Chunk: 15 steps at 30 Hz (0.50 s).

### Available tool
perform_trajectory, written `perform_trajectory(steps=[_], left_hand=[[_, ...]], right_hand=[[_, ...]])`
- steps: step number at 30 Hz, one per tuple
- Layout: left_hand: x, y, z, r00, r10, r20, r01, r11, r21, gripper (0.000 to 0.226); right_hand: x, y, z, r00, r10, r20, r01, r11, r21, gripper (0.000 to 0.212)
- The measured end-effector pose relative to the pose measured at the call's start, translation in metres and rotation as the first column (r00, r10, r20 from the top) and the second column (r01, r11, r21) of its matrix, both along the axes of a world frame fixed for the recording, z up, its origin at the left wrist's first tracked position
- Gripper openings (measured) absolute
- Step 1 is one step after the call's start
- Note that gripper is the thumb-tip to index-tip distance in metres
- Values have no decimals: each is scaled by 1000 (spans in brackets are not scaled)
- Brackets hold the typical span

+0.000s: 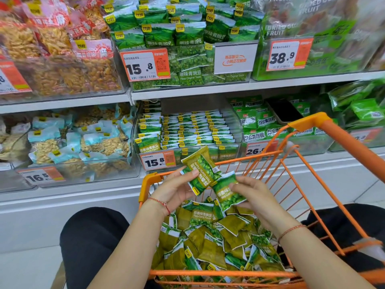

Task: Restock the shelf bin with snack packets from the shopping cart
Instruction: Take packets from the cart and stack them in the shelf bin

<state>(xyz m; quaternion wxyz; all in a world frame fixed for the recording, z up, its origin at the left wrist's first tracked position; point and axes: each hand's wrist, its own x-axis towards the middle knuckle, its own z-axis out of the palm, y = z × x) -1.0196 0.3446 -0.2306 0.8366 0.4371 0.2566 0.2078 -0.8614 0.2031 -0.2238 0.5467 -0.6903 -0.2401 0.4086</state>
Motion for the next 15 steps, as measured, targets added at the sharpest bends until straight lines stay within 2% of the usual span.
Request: perform_trajectory(steps=[2,5,6,10,12,14,15], left_hand=[[-1,-3,2,1000,4,-28,-5,1000,-15,111],[0,-9,4,993,19,-114,-14,999,51,66],[2,-12,7,986,29,-164,-12,995,103,59],[7,-14,9,934,148,-325,-32,941,338,58],[9,-13,6,926,148,-348,5,915,403,59],[11,-19,6,910,158,-382,52,873,485,53],[11,-20,4,899,165,-405,80,848,524,62]], right_hand=[[-1,0,2,995,-56,-80,59,997,40,49],[-5,0,4,995,-35,-91,36,999,8,42],[-6,0,4,997,-22,-72,22,1000,0,39],[-10,0,8,998,44,-44,-43,999,20,23],[-11,-1,7,992,124,-4,-124,992,-3,32],[-12,-2,2,978,198,60,-194,979,-61,58],[-13,-1,0,969,230,93,-221,970,-97,69]])
